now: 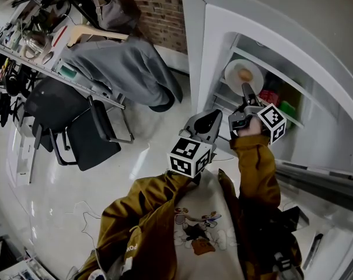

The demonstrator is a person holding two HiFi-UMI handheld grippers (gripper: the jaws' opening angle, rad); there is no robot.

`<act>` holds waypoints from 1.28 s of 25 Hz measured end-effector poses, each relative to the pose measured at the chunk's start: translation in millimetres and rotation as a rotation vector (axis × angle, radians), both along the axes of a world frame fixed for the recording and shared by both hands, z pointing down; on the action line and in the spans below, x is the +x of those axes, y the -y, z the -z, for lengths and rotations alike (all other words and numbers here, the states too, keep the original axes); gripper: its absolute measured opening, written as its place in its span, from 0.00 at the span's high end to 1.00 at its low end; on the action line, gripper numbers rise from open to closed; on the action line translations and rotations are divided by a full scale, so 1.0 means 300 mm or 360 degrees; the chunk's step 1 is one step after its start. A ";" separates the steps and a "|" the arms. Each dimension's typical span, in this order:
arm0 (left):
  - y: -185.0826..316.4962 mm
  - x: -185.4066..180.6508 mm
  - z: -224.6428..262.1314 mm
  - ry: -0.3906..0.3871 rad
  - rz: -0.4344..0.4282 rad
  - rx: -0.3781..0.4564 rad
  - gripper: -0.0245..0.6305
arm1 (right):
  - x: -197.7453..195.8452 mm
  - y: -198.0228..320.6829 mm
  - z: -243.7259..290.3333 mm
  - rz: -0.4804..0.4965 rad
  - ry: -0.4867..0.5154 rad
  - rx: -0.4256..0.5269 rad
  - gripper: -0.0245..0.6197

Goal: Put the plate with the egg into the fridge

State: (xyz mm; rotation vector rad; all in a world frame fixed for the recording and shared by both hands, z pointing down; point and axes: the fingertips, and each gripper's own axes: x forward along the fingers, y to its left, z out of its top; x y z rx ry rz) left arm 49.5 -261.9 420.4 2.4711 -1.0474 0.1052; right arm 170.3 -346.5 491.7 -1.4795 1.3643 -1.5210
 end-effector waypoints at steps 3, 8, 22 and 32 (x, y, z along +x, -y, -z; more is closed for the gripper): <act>-0.007 -0.008 -0.005 0.0002 -0.0001 -0.0006 0.95 | -0.011 -0.002 -0.007 -0.0007 0.0046 0.0002 0.58; -0.014 -0.016 -0.002 0.0000 0.0004 -0.0008 0.95 | -0.015 -0.015 -0.021 -0.0022 0.0089 -0.0013 0.58; -0.029 -0.046 0.019 -0.0023 0.0028 0.0027 0.95 | -0.014 -0.091 0.004 -0.0026 0.0018 0.0018 0.58; -0.053 -0.038 0.016 -0.0029 -0.0015 0.0023 0.95 | -0.033 -0.168 0.072 0.0055 -0.0155 0.0153 0.58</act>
